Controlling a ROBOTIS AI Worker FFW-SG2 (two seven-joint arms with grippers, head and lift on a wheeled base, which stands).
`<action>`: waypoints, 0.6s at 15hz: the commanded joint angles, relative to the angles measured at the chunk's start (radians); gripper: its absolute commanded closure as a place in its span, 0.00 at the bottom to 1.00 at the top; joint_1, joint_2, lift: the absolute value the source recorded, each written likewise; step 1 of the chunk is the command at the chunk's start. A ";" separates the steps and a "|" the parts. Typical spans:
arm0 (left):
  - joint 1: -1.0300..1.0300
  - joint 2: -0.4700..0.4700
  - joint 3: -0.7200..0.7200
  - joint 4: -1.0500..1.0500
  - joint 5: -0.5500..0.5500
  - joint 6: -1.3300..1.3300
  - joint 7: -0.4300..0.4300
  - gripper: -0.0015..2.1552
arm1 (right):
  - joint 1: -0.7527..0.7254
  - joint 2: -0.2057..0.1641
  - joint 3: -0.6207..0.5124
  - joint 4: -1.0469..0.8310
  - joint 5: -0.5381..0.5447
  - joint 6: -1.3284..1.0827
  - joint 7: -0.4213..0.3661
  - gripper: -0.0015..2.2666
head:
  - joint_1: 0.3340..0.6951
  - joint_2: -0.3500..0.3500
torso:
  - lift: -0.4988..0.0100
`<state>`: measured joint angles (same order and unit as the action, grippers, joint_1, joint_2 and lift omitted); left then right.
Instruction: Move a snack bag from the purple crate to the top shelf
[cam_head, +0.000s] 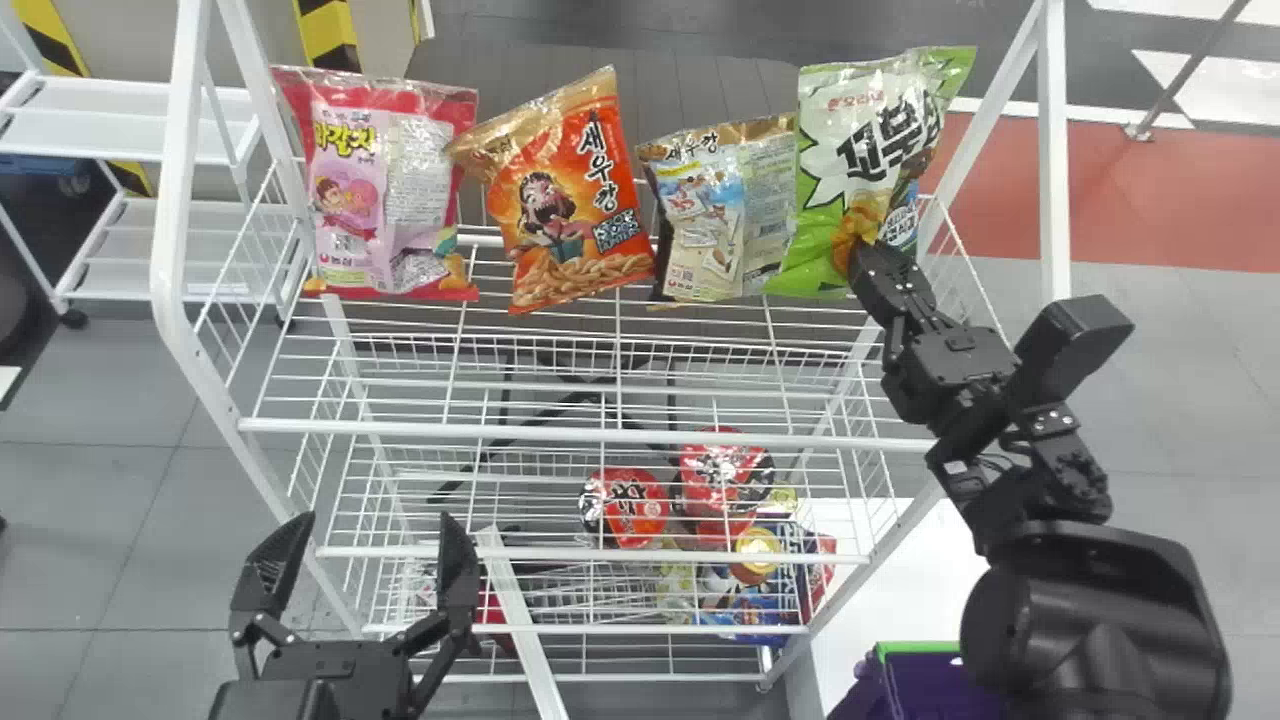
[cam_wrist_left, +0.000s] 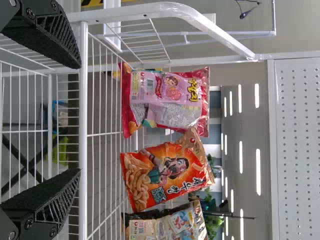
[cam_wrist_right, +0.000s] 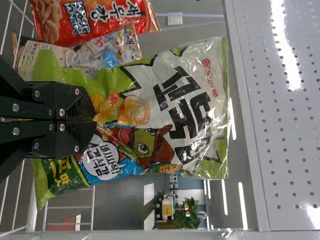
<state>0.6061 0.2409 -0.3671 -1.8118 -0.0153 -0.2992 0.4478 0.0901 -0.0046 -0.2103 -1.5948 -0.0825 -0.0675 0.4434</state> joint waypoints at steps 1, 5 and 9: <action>0.000 0.000 0.002 0.002 0.000 -0.002 0.000 0.03 | -0.024 0.006 0.000 0.062 0.007 -0.053 -0.031 0.76 | 1.00 0.32 | 0.98; 0.000 -0.002 0.005 0.005 0.000 -0.002 0.000 0.03 | -0.056 0.006 0.000 0.148 0.010 -0.120 -0.080 0.76 | 1.00 0.30 | 0.98; 0.003 0.005 0.005 0.005 0.001 -0.021 0.006 0.03 | -0.082 0.006 0.000 0.219 0.009 -0.163 -0.118 0.76 | 1.00 0.28 | 0.98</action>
<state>0.6084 0.2436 -0.3620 -1.8070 -0.0143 -0.3149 0.4535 0.0149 -0.0046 -0.2100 -1.3974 -0.0711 -0.2220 0.3292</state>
